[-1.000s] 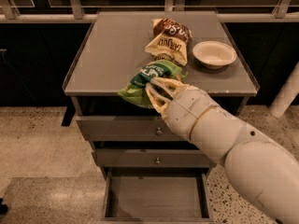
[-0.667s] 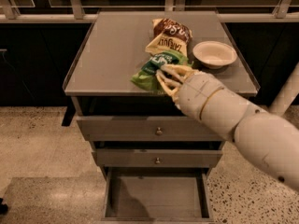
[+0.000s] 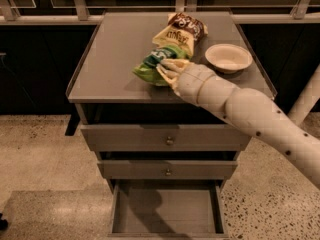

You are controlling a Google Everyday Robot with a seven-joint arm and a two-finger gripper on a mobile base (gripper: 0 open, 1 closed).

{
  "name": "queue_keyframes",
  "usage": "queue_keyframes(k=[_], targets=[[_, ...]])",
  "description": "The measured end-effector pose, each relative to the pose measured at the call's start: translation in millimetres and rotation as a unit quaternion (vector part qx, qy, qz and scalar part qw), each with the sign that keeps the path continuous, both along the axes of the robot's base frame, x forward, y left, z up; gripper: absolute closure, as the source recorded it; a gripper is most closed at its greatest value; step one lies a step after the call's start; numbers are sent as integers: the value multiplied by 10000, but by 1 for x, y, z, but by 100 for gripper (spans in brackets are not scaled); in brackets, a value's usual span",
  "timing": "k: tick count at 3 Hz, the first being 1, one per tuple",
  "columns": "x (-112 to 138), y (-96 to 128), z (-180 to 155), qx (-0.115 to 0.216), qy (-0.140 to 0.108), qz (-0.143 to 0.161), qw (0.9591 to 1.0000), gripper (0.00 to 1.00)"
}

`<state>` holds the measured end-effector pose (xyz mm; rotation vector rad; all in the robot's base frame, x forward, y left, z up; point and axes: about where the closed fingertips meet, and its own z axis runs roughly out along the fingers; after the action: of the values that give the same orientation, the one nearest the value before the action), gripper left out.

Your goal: Pick green rice chip bag from bottom drawer and place on counter

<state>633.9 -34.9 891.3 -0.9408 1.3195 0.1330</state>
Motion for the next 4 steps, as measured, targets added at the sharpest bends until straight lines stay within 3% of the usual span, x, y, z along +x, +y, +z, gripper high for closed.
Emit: queue_keyframes(k=[1,2,4], targets=[[36,44,-27,169,200,355,9990,100],[36,59,-25,178,194,464,9986,81],[36,59,-25,178,194,464,9986,35]])
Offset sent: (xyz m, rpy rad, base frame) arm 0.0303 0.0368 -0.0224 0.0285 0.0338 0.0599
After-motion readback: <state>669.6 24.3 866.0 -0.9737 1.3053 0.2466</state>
